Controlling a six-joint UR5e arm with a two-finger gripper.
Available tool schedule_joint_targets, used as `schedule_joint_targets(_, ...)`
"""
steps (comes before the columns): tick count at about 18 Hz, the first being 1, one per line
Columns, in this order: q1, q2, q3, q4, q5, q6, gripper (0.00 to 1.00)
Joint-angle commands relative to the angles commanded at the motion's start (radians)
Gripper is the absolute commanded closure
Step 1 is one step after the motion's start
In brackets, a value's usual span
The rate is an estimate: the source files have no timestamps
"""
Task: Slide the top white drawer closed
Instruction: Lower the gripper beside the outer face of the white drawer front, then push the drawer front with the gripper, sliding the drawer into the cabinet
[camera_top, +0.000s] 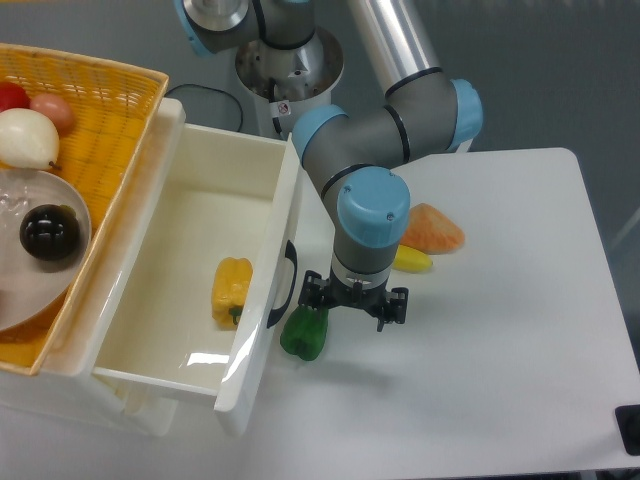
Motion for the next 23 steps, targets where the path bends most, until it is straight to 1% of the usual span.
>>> schedule_joint_targets(10, -0.017, 0.005, -0.003, -0.009, -0.017, -0.003, 0.00)
schedule_joint_targets(23, -0.037, 0.028, -0.012, -0.011, -0.052, -0.003, 0.00)
